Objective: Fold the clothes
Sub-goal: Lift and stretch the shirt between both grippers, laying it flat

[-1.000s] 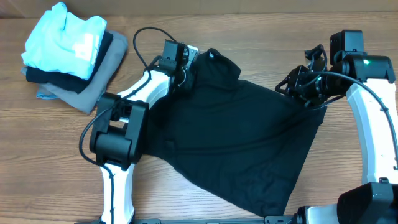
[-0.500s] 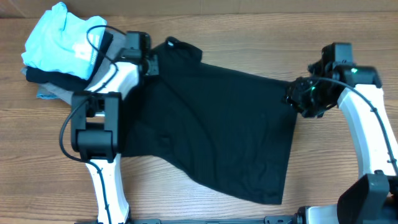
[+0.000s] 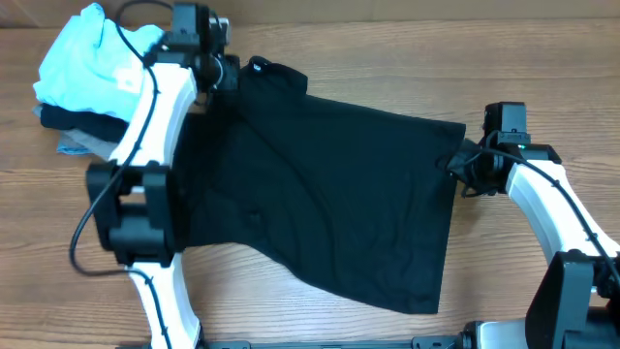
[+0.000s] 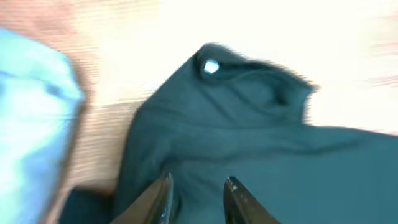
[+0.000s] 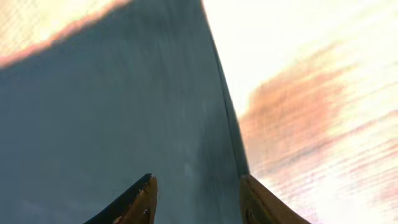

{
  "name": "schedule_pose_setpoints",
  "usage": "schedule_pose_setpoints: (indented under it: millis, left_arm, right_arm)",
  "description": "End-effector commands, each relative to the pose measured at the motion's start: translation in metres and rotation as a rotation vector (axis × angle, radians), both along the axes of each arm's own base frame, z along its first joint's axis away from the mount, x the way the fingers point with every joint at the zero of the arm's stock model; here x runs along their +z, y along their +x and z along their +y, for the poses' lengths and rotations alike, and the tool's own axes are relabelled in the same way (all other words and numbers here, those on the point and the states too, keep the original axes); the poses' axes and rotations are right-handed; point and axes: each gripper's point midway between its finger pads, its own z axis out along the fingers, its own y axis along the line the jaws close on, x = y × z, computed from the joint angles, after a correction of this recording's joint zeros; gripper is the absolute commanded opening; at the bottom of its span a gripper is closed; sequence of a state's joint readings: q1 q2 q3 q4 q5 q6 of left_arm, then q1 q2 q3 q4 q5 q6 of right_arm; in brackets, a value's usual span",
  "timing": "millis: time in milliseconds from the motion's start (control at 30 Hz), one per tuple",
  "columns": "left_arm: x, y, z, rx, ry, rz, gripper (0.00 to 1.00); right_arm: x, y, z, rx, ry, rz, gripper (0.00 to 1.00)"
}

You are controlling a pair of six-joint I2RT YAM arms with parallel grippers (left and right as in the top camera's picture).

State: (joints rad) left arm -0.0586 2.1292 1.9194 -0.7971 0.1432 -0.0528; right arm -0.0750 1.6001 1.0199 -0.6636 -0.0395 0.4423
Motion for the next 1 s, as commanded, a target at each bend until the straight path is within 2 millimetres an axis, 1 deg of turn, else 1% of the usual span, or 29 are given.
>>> schedule_pose_setpoints:
  millis: [0,67,133,167,267,367,467,500,533,633,667,700,767,800,867,967]
  left_arm:
    - [0.117,-0.022,-0.003,-0.039,-0.008,-0.182,0.33]
    - [0.143,-0.042,-0.003,-0.041,-0.011,-0.197,0.34]
    - [0.163,-0.061,-0.003,-0.044,-0.015,-0.208,0.36]
    - [0.18,-0.081,-0.004,-0.051,-0.024,-0.211,0.38]
    - [0.196,-0.111,-0.007,-0.062,-0.03,-0.199,0.4]
    - [0.204,-0.134,-0.012,-0.078,-0.03,-0.178,0.43]
    - [0.206,-0.15,-0.017,-0.093,-0.03,-0.154,0.43]
    - [0.205,-0.155,-0.018,-0.097,-0.03,-0.143,0.43]
    - [0.204,-0.158,-0.019,-0.101,-0.029,-0.133,0.43]
    - [0.199,-0.166,-0.021,-0.107,-0.028,-0.097,0.42]
    - [0.197,-0.168,-0.022,-0.11,-0.027,-0.086,0.42]
    - [0.196,-0.169,-0.022,-0.111,-0.027,-0.081,0.42]
    - [0.196,-0.17,-0.024,-0.116,-0.027,-0.079,0.42]
    - [0.196,-0.17,-0.024,-0.117,-0.026,-0.08,0.42]
    - [0.197,-0.169,-0.025,-0.119,-0.027,-0.082,0.42]
    - [0.196,-0.17,-0.025,-0.119,-0.027,-0.08,0.43]
  right_arm:
    - [-0.002,0.013,-0.025,-0.06,-0.03,-0.026,0.47]
    - [-0.007,0.022,-0.028,-0.062,0.013,-0.046,0.47]
    - [-0.013,0.033,-0.029,-0.038,0.057,-0.065,0.49]
    - [-0.02,0.041,-0.027,-0.023,0.091,-0.074,0.5]
    - [-0.035,0.053,-0.02,0.011,0.14,-0.088,0.51]
    - [-0.047,0.061,-0.016,0.025,0.167,-0.098,0.51]
    - [-0.059,0.066,-0.011,0.03,0.182,-0.098,0.5]
    - [-0.064,0.066,-0.01,0.032,0.184,-0.091,0.49]
    - [-0.067,0.066,-0.01,0.032,0.186,-0.083,0.45]
    - [-0.076,0.063,-0.009,0.032,0.187,-0.061,0.23]
    - [-0.077,0.063,-0.012,0.025,0.17,-0.061,0.19]
    - [-0.076,0.065,-0.019,0.011,0.149,-0.068,0.13]
    - [-0.066,0.075,-0.031,-0.01,0.137,-0.101,0.05]
    - [-0.06,0.081,-0.038,-0.022,0.134,-0.117,0.04]
    - [-0.041,0.096,-0.056,-0.054,0.129,-0.161,0.04]
    - [-0.007,0.117,-0.08,-0.08,0.141,-0.236,0.04]
